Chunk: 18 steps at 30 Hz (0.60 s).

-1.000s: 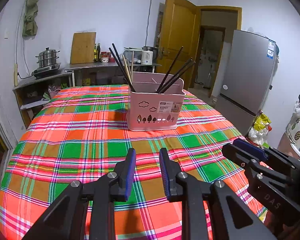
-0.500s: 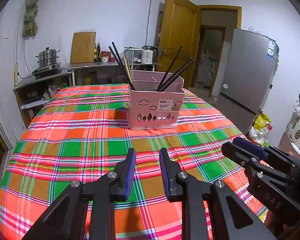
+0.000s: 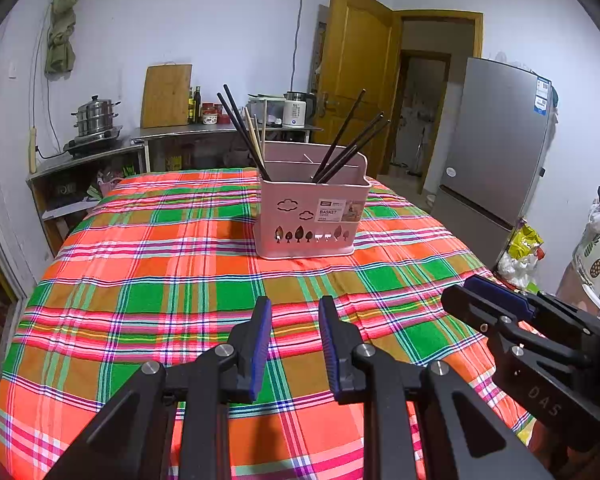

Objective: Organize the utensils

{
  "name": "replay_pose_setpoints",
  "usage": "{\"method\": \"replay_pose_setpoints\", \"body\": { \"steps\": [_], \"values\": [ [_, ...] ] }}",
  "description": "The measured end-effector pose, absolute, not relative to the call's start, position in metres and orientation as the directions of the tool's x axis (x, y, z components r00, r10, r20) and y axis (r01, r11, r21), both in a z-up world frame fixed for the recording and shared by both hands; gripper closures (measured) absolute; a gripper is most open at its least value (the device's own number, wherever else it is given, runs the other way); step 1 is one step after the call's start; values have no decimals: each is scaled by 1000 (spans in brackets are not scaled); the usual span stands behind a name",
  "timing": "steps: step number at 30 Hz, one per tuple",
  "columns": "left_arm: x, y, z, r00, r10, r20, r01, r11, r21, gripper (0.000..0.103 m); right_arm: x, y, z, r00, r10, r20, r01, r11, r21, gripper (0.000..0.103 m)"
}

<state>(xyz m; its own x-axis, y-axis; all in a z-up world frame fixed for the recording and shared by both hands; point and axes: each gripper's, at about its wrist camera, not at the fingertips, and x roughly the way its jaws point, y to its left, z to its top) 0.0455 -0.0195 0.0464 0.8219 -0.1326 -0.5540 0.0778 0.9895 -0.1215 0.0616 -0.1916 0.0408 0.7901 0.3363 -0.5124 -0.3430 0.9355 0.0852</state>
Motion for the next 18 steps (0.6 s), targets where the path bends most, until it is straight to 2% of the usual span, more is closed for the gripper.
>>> {"method": "replay_pose_setpoints", "body": {
  "steps": [18],
  "values": [
    [44,-22,45,818,-120,-562,75,992,-104,79,59,-191,38,787,337,-516,-344,935,86,73]
  ]
}}
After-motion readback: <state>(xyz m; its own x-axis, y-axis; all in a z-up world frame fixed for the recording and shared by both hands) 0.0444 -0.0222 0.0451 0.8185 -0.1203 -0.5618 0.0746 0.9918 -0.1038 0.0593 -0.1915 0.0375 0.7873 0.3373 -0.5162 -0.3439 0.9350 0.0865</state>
